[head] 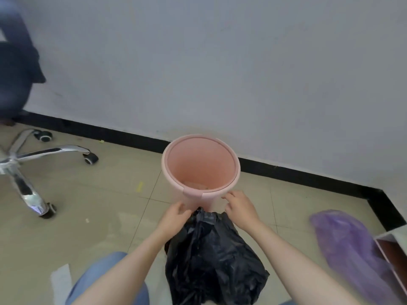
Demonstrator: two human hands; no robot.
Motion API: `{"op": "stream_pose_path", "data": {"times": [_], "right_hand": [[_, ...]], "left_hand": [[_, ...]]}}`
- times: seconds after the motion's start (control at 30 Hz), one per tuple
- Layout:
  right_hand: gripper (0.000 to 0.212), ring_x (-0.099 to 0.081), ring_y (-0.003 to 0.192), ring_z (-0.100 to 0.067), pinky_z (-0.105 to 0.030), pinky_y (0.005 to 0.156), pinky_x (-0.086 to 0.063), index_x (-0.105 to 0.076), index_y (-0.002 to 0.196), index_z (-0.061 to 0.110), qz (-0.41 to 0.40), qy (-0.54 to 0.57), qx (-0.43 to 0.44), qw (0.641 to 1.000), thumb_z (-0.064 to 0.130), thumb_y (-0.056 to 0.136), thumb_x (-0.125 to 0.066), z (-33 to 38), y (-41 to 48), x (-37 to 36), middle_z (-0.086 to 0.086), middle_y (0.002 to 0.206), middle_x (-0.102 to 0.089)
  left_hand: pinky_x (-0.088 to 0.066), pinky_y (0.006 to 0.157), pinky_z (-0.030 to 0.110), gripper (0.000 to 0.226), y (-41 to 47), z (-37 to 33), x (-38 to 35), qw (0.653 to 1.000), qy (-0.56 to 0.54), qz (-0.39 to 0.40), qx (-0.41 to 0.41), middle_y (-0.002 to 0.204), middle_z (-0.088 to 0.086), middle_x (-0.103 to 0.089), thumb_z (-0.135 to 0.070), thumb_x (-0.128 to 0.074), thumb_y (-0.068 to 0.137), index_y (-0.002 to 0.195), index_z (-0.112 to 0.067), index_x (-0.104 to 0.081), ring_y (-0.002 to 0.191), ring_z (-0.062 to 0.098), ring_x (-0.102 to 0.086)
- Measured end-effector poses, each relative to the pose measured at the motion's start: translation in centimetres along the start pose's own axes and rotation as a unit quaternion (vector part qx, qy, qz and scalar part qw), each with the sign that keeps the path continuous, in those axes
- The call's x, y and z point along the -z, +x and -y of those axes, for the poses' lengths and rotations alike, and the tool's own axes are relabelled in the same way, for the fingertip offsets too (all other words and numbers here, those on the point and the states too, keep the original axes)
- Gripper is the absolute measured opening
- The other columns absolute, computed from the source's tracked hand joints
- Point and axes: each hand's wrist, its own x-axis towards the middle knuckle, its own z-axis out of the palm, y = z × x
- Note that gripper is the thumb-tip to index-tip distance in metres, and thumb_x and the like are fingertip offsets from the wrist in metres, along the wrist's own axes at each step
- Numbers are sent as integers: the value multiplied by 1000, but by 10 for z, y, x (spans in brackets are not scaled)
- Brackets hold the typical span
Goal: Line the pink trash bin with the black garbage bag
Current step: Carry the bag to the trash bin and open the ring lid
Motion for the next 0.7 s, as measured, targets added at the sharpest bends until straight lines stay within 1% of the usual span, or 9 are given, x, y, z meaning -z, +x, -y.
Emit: {"op": "stream_pose_path", "data": {"times": [0.07,0.13,0.2,0.27,0.33,0.43,0.53,0.6,0.7], "right_hand": [[36,-44,118,-28,-37,90,-40,-53,123,10,-6,-6,30,1000,10,88,-42,19,15,8,-10,127,-53],[36,-45,118,-31,-38,91,-40,-51,123,9,24,-21,44,999,15,88,-45,37,24,4,-11,125,-53],[45,-43,122,-31,-39,99,-37,-43,132,14,61,-18,50,997,18,88,-48,48,32,-8,-10,132,-50],[53,-39,128,-29,-41,108,-32,-36,137,19,83,-27,55,995,20,87,-51,53,40,-21,-8,140,-45],[55,-38,129,-28,-40,109,-28,-35,138,22,78,-51,57,994,20,86,-51,55,51,-28,-7,143,-43],[55,-39,125,-27,-37,103,-29,-39,136,21,47,-56,50,996,22,84,-57,53,62,-37,-6,139,-45],[51,-44,118,-28,-36,94,-33,-44,131,23,2,-54,40,998,19,83,-60,53,63,-43,-5,130,-53],[52,-51,114,-28,-35,87,-38,-46,129,23,-14,-52,54,997,13,81,-61,51,63,-42,-5,127,-58],[51,-56,110,-29,-31,79,-40,-50,126,23,2,-44,61,997,9,78,-62,49,62,-34,-7,123,-62]], "left_hand": [[-41,88,35,43,14,-13,16,980,-170,-65,82,121,9,-55,-26,-45,92,129,-3,-44,111,26,-52],[-42,94,38,41,27,-20,25,937,-314,-79,131,124,19,-53,-19,-40,94,128,3,-41,108,29,-54],[-41,100,39,45,36,-23,28,916,-370,-68,137,131,23,-48,-19,-41,95,133,5,-35,116,33,-52],[-40,102,40,46,43,-22,28,906,-395,-65,138,128,24,-48,-17,-43,95,133,6,-34,116,33,-51],[-41,99,39,42,51,-21,30,899,-410,-74,137,124,22,-52,-14,-46,93,129,6,-39,109,31,-53],[-46,90,38,31,61,-16,33,897,-415,-84,127,110,18,-59,-7,-51,90,118,4,-48,96,28,-58],[-48,81,38,2,64,-11,32,900,-409,-84,128,89,14,-61,0,-55,86,87,-1,-54,78,24,-61],[-49,78,38,13,66,-9,30,900,-405,-85,134,86,14,-61,1,-55,86,77,-7,-51,76,25,-62],[-50,78,38,11,67,-9,27,902,-397,-81,148,95,18,-61,1,-55,86,79,-5,-50,87,30,-61]]}}
